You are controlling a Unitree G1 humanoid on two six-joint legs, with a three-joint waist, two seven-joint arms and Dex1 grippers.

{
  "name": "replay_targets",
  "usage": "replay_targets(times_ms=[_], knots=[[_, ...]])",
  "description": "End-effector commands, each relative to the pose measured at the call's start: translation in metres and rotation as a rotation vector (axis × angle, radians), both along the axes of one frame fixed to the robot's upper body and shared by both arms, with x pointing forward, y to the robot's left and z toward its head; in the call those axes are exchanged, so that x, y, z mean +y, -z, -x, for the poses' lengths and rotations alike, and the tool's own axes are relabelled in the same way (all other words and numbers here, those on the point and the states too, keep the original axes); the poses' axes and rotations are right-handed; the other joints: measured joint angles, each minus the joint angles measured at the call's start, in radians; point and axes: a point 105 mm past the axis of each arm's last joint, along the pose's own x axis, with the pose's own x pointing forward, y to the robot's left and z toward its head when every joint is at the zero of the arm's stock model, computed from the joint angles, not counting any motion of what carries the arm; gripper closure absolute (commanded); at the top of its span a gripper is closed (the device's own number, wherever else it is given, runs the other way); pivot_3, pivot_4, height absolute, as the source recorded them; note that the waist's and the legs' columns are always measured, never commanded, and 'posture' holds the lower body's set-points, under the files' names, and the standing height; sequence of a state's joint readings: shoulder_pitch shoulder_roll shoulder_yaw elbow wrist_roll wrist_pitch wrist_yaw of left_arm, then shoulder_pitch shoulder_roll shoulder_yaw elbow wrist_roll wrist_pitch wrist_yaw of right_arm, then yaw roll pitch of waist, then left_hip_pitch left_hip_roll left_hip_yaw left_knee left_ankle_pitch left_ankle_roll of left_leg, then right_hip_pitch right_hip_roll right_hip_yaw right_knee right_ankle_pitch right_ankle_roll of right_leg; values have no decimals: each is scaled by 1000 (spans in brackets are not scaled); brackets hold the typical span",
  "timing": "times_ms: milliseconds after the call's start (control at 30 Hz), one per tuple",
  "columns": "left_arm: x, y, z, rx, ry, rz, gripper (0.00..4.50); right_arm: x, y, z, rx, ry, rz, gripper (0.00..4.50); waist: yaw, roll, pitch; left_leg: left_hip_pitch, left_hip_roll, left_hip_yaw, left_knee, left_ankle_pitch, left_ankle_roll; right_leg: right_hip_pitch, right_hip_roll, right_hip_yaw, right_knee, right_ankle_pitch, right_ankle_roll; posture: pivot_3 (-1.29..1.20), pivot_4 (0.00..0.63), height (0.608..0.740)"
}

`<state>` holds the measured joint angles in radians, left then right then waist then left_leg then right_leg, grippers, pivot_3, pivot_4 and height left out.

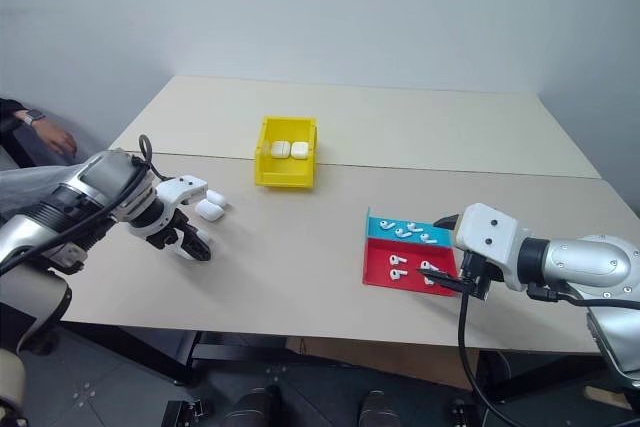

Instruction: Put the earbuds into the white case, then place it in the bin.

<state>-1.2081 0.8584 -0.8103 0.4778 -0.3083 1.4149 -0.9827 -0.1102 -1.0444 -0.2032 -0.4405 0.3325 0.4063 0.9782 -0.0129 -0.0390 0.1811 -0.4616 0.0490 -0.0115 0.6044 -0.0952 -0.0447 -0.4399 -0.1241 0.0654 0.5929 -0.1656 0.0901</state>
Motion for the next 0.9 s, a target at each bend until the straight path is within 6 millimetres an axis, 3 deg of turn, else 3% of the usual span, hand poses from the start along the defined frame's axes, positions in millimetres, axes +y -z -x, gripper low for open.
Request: replay_targets(times_ms=[33, 333, 433, 567, 733, 900], knots=[[11, 2, 0, -11, 6, -51, 0, 3, -7, -1, -41, -2, 5, 29, -2, 0, 0, 0, 0, 0, 1, 0, 0, 0, 0, 0, 0, 0, 0, 0, 150, 740], [11, 5, -1, -6, 12, -63, 0, 3, -6, -1, -51, 8, 6, 29, -2, 0, 0, 0, 0, 0, 2, 0, 0, 1, 0, 0, 0, 0, 0, 0, 150, 740], [11, 6, -2, -9, 13, -64, 600, 2, -4, -1, -51, 11, 13, 0, -2, 0, 0, 0, 0, 0, 2, 0, 0, 1, 0, 0, 0, 0, 0, 0, 150, 740], [10, 5, -2, -2, 22, -62, 1777, 2, -4, -1, -51, 10, 16, 0, -2, 0, 0, 0, 0, 0, 2, 0, 0, 1, 0, 0, 0, 0, 0, 0, 150, 740], [10, 3, -3, -25, 43, -66, 1777, 2, -5, -2, -56, 12, 16, 0, -2, 0, 0, 0, 0, 0, 2, 0, 0, 1, 0, 0, 0, 0, 0, 0, 150, 740], [4, -21, -3, -133, 109, -61, 1777, 2, -9, -3, -74, 10, 27, 0, -2, 0, 0, 0, 0, 0, 2, 0, 0, 1, 0, 0, 0, 0, 0, 0, 150, 740]])
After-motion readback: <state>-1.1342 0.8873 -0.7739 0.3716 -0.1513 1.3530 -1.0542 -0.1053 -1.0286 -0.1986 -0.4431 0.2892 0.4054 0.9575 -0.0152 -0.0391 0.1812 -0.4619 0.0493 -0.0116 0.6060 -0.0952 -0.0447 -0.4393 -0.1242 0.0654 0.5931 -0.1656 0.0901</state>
